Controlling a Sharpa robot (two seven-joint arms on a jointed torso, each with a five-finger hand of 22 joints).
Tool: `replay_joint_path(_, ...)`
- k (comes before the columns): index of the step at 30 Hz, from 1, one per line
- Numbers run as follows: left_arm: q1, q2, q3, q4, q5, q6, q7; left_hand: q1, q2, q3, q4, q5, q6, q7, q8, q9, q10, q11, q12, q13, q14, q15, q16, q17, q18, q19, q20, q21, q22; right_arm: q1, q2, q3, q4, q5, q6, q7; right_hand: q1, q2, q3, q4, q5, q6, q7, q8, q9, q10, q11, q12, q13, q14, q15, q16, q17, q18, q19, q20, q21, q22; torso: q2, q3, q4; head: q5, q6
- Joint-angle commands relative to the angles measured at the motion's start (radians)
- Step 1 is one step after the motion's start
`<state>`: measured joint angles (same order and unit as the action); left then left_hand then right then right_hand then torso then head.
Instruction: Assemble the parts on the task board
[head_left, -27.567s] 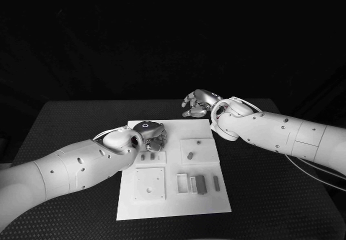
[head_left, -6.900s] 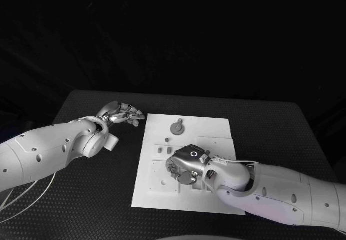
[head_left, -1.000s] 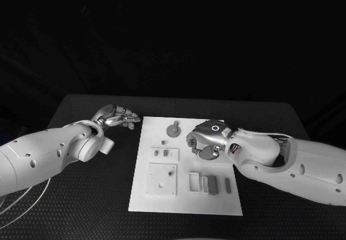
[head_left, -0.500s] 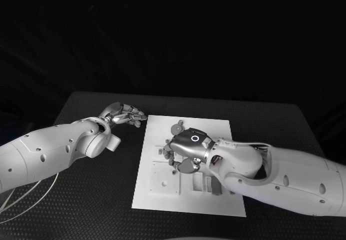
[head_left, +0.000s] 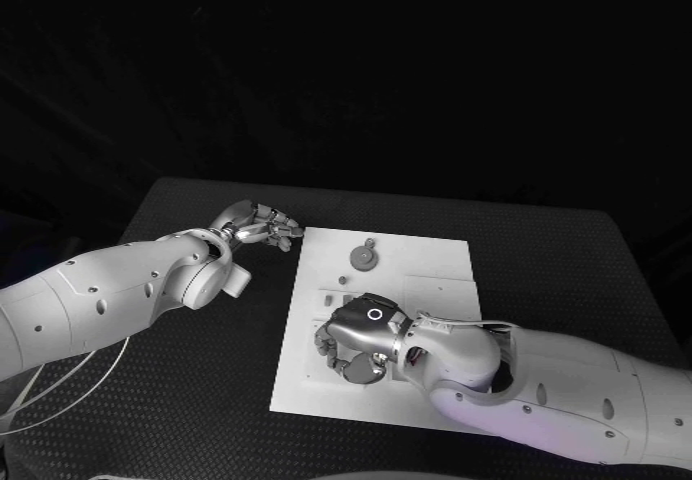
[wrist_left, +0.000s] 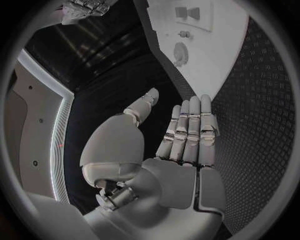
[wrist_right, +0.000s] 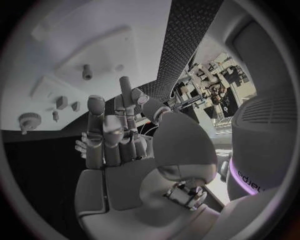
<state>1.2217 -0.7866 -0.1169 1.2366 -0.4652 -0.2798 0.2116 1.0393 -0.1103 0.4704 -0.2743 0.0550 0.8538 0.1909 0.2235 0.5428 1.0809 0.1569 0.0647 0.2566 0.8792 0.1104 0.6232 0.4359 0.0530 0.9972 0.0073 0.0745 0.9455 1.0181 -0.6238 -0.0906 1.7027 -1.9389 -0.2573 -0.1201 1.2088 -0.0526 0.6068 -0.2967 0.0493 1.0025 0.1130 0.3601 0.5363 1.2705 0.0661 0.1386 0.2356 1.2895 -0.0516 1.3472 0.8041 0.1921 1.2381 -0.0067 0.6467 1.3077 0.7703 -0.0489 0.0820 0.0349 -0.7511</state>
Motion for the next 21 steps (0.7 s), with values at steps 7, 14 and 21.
replay_joint_path(7, 0.001, 0.004, 0.001, 0.002, 0.005, 0.004, 0.008, -0.003, 0.006, -0.006, 0.0, -0.004, -0.001, -0.002, 0.006, -0.002, -0.006, -0.002, 0.004, -0.002, 0.008, 0.0, -0.004, 0.003, 0.019, 0.006, 0.004, -0.003, -0.001, -0.021, 0.019, -0.004, -0.027, -0.015, -0.003, 0.017, 0.032, 0.019, -0.002, 0.003, 0.004, 0.007, 0.002, 0.003, 0.002, 0.053, -0.024, 0.002, 0.032, -0.008, -0.018, 0.004, 0.001, 0.07, 0.0, -0.008, 0.005, 0.021, 0.0, 0.002, 0.0007, 0.014, -0.01)
replay_joint_path(14, 0.001, 0.007, 0.001, 0.001, 0.005, 0.011, 0.004, -0.004, 0.006, -0.007, 0.001, -0.004, -0.001, -0.002, 0.007, -0.002, -0.007, -0.002, 0.004, -0.002, 0.008, 0.0, -0.006, 0.004, 0.019, 0.006, 0.004, -0.003, -0.002, -0.022, 0.031, -0.006, -0.052, -0.028, -0.004, 0.002, 0.032, 0.019, -0.002, 0.003, 0.004, 0.007, 0.002, 0.003, 0.003, 0.053, -0.024, 0.001, 0.033, -0.009, -0.018, 0.004, 0.002, 0.07, 0.0, -0.008, 0.005, 0.021, 0.001, 0.0005, -0.0008, 0.02, -0.011)
replay_joint_path(21, 0.001, 0.005, 0.001, 0.002, 0.005, 0.011, 0.003, -0.004, 0.006, -0.007, 0.001, -0.004, -0.001, -0.002, 0.007, -0.002, -0.007, -0.002, 0.004, -0.003, 0.008, 0.0, -0.006, 0.005, 0.019, 0.006, 0.004, -0.003, -0.002, -0.024, 0.029, -0.008, -0.061, -0.048, -0.02, -0.007, 0.032, 0.019, -0.003, 0.003, 0.004, 0.007, 0.002, 0.003, 0.003, 0.054, -0.025, 0.001, 0.033, -0.009, -0.018, 0.004, 0.002, 0.07, 0.0, -0.008, 0.005, 0.021, 0.001, 0.0007, -0.0011, 0.019, -0.01)
